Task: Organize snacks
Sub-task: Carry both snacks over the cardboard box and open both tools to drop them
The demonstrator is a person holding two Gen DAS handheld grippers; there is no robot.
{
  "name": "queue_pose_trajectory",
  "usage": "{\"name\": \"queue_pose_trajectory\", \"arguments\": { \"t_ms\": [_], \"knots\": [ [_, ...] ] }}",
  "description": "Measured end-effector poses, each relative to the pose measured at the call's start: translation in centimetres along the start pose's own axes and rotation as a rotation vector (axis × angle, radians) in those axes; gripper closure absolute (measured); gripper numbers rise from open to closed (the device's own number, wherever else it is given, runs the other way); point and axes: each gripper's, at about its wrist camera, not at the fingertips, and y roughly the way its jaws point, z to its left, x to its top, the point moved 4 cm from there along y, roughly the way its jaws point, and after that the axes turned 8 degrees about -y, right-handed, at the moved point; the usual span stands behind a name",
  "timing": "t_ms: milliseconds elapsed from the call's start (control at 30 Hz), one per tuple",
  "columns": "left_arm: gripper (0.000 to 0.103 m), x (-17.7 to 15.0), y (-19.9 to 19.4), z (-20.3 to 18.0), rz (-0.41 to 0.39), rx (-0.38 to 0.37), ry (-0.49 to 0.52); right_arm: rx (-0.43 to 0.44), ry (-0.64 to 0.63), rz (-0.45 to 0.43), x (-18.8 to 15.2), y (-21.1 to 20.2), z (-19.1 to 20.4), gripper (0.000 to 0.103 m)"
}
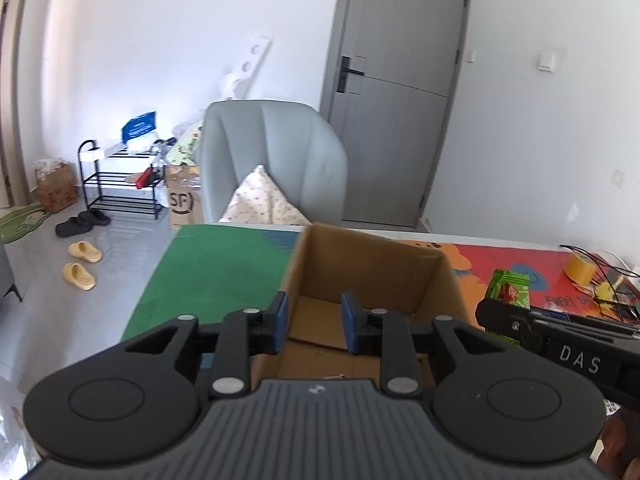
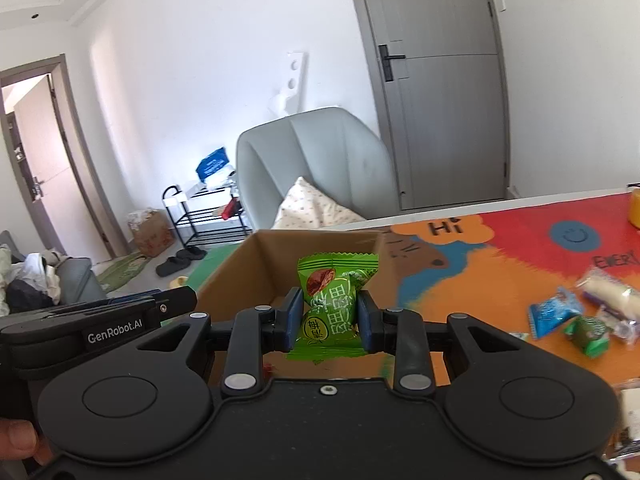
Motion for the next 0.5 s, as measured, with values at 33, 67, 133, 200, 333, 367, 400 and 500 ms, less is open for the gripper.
{"name": "queue_pose_trajectory", "arguments": {
  "t_ms": [33, 67, 133, 200, 333, 367, 400, 500],
  "knots": [
    [0.071, 0.0, -0.1, 0.3, 0.001, 0.005, -0.005, 0.008, 0.002, 0.001, 0.0, 0.1, 0.2, 0.073],
    [0.069, -0.1, -0.3, 0.5, 0.003, 0.008, -0.009, 0.017, 0.005, 0.003, 0.1, 0.4, 0.4, 0.073],
    [0.061, -0.1, -0.5, 1.0, 0.005, 0.016, -0.021, 0.045, 0.016, 0.001, 0.1, 0.7, 0.8, 0.073],
    [0.056, -0.1, -0.8, 1.4, -0.003, 0.027, -0.029, 0.077, 0.036, 0.003, 0.2, 1.1, 1.0, 0.07],
    [0.034, -0.1, -1.5, 2.1, -0.02, 0.05, -0.047, 0.109, 0.07, -0.005, 0.3, 1.1, 1.0, 0.048],
    [0.03, -0.1, -1.6, 2.2, -0.025, 0.055, -0.047, 0.102, 0.069, -0.009, 0.3, 1.0, 0.9, 0.047],
    [0.022, -0.1, -1.8, 2.3, -0.033, 0.059, -0.049, 0.098, 0.07, -0.008, 0.3, 0.8, 0.8, 0.047],
    [0.013, -0.1, -2.2, 2.5, -0.042, 0.066, -0.086, 0.098, 0.095, -0.002, 0.0, 0.3, 0.2, 0.041]
  ]
}}
